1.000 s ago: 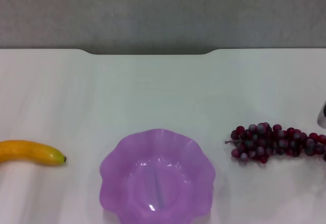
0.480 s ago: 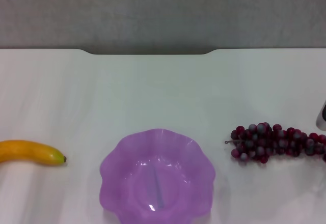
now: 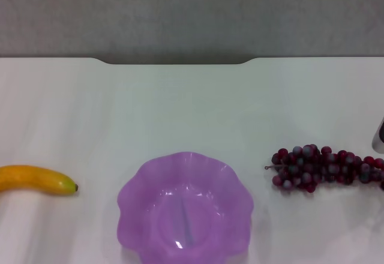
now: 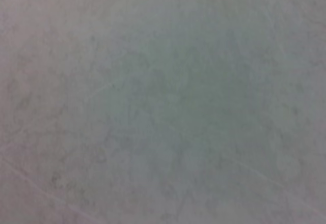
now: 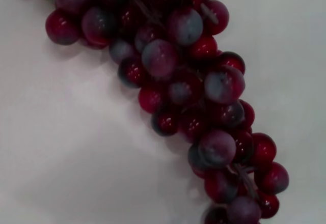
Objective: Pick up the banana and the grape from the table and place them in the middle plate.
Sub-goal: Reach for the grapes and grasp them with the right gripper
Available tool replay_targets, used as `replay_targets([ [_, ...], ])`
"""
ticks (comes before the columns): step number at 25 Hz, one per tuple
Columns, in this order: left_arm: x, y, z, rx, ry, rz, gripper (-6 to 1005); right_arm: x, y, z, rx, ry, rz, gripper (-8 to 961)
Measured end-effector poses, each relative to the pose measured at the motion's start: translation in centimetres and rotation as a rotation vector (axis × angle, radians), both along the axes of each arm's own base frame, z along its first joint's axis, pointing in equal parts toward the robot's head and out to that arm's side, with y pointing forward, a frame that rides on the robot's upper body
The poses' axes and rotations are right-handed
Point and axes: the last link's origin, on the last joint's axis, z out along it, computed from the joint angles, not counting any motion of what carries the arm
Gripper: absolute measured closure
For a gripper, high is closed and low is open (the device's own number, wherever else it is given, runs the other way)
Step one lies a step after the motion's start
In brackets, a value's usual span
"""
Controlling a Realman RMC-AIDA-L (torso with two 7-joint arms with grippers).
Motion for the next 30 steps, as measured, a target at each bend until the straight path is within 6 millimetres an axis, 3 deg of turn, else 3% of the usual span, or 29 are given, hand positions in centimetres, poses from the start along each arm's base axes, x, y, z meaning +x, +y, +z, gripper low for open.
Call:
replay_targets([
  [30, 0.14, -0.1, 0.0, 0.005, 0.011, -0.008, 111, -0.46, 0.9, -0.1, 0.021, -0.027, 0.067, 719],
])
